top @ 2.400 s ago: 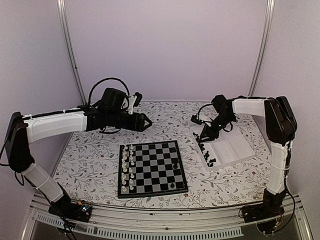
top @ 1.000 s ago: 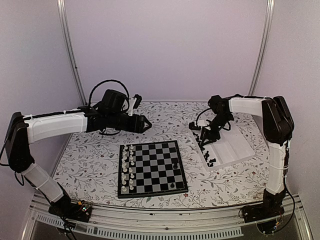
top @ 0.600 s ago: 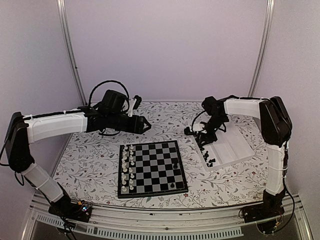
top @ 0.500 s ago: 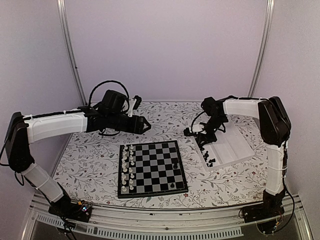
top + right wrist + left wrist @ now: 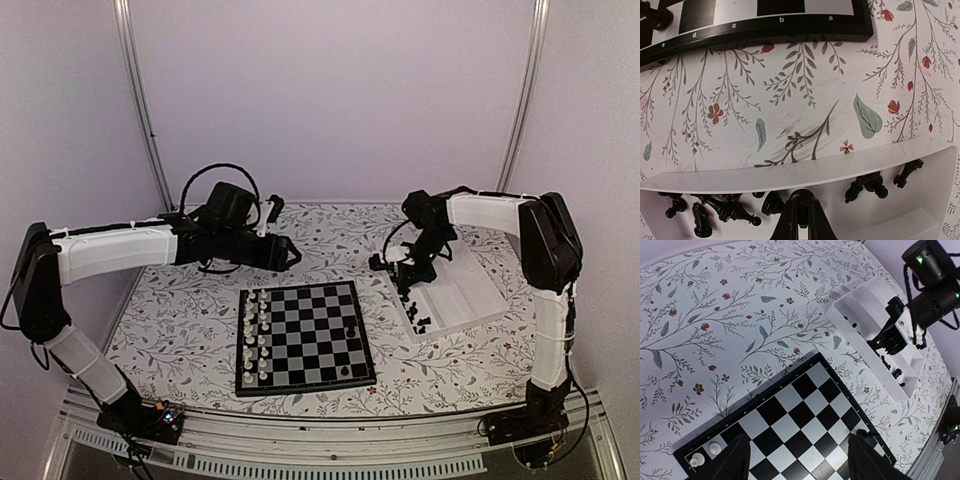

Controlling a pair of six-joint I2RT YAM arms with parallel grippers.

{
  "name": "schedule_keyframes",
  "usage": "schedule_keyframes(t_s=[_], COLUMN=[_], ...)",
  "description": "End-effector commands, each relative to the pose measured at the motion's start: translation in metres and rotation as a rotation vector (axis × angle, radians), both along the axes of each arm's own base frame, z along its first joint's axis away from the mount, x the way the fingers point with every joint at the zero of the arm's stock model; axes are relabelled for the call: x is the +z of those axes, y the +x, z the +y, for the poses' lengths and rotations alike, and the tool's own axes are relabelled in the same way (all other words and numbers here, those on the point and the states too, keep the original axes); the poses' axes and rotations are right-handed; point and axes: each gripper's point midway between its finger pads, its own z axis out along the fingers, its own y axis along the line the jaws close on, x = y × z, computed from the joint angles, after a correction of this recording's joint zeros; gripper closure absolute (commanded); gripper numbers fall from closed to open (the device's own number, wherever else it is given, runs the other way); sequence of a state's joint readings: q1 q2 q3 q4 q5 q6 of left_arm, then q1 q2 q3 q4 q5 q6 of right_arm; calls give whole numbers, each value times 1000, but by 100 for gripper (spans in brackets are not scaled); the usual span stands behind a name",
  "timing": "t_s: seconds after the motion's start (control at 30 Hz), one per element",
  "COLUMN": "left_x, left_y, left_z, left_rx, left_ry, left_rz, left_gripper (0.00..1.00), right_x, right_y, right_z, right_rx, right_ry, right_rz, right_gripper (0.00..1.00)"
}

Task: Set up the chess pieces on the board
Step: Pick up the chess piece from the storage box, then place the chess piece on the chessboard.

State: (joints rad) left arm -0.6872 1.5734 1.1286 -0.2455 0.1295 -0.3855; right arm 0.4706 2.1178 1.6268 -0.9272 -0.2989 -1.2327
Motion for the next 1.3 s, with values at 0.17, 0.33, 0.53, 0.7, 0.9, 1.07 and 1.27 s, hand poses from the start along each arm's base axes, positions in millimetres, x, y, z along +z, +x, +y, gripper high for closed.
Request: schedule_keyframes(t_s=[0.17, 0.33, 0.53, 0.7, 0.9, 1.07, 1.27], left_x=[-2, -3, -2, 1, 2, 1, -1], left_y=[2, 3, 3, 3, 1, -1, -2], left_z=[-9, -9, -7, -5, -3, -1, 0], left_rx=[-32, -30, -19, -15, -10, -7, -5], left_ry=[14, 16, 17, 18, 18, 16, 22], left_rz=[-18, -20, -28, -31, -33, -29, -25], left_gripper=[31, 31, 31, 31, 31, 31, 31], right_x=[81, 100, 116, 109, 79, 51, 37], right_y=[-13, -45, -107, -162, -199, -197, -186], right_z=[11, 34, 84, 108, 114, 115, 121], right_rx=[-63, -57, 4, 106, 182, 155, 122], right_ry=[127, 216, 315, 267, 181, 119, 107], right_rz=[-37, 44, 78, 93, 91, 67, 42], right_gripper=[100, 100, 100, 100, 100, 100, 100])
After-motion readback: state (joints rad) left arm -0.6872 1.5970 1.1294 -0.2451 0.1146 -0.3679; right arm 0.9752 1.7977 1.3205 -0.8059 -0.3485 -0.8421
